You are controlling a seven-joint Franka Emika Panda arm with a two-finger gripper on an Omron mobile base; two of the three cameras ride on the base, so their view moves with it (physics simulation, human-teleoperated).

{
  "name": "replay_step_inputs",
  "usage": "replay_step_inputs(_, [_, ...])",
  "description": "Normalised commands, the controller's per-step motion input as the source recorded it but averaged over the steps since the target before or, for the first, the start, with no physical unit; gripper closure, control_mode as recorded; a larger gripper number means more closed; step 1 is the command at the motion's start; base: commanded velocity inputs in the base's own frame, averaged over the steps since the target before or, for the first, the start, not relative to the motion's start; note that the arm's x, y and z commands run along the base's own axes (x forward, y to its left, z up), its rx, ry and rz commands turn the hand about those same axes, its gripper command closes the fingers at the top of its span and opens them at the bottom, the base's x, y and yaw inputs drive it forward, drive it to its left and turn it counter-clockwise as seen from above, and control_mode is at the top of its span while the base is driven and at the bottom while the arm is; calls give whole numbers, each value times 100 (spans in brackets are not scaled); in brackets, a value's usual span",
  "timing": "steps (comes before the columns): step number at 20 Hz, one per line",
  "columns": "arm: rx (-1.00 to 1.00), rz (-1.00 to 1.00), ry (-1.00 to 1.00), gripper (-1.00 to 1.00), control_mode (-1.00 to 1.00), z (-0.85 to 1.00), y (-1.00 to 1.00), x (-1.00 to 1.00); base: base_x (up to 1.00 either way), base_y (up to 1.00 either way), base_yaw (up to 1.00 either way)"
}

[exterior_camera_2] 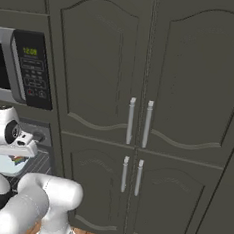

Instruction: Take the baked cake out of the oven and place it on the plate for cooling. Then close the oven door.

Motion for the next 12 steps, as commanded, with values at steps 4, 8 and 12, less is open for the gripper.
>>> replay_step_inputs(4, [5,-1,0,100,-100,10,-40,-2,0,0,0])
replay_step_inputs(8, [5,-2,0,100,-100,13,-43,-8,0,0,0])
replay_step_inputs(12, [3,-3,0,100,-100,10,-38,-8,0,0,0])
